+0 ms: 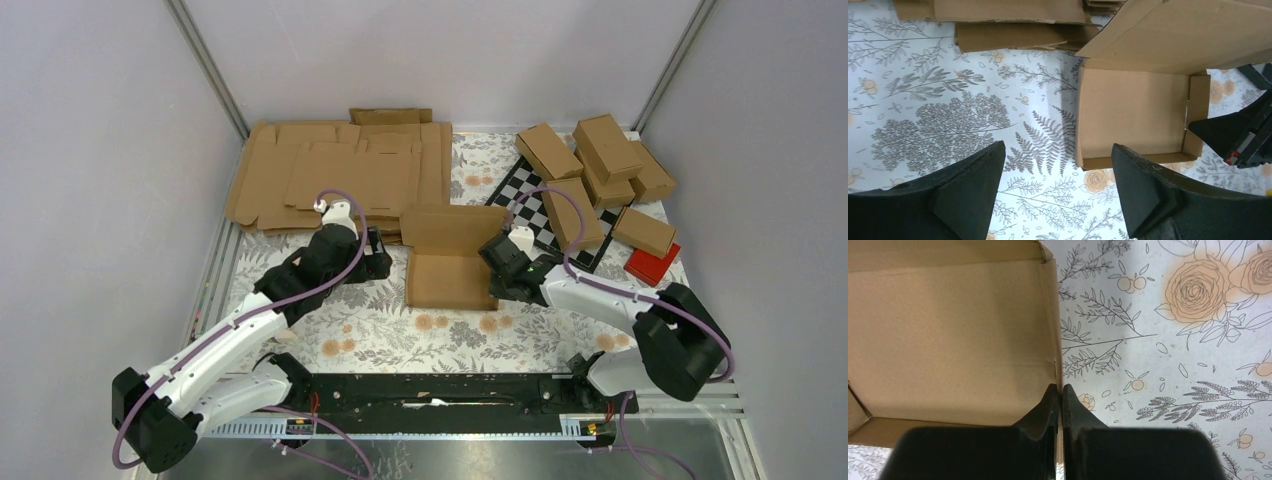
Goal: Fold the paper box
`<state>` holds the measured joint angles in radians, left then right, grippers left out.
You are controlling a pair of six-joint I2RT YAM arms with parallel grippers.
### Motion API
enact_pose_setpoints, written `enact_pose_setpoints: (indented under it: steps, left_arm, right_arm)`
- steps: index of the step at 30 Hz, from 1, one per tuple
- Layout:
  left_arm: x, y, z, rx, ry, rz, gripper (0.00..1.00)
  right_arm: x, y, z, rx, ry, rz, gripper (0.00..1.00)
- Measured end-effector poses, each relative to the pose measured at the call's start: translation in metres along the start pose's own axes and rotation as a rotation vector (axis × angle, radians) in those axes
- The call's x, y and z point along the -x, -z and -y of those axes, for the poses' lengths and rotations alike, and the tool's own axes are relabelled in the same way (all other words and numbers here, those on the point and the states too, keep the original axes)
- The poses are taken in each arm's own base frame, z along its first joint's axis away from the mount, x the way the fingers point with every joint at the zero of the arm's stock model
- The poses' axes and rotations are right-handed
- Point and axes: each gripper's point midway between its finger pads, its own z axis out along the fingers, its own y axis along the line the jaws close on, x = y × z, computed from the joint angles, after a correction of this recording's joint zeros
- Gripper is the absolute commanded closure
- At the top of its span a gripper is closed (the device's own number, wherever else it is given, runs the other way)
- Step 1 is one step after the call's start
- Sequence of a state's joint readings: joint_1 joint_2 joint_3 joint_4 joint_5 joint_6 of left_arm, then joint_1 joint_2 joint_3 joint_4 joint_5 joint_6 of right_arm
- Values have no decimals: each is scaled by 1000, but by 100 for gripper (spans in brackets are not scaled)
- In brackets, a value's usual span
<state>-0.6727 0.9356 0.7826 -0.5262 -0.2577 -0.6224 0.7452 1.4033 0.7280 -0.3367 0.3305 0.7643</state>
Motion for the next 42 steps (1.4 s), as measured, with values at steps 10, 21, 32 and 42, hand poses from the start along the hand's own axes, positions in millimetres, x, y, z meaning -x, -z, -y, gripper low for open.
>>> enact_pose_setpoints:
  steps: [10,21,32,42]
  left_arm:
    - [-14,-9,13,-85,9,-3,18]
    - [-19,-15,25,-127,-8,6,18]
    - [-19,-26,30,-157,-1,48,19]
    - [-31,-49,29,-138,-52,41,22]
  right_arm:
    - [13,10,-3,41,52,51,92]
    - [8,3,-1,25,81,36,68]
    - [11,3,-1,19,151,28,10]
    - [50,25,-2,147,154,76,0]
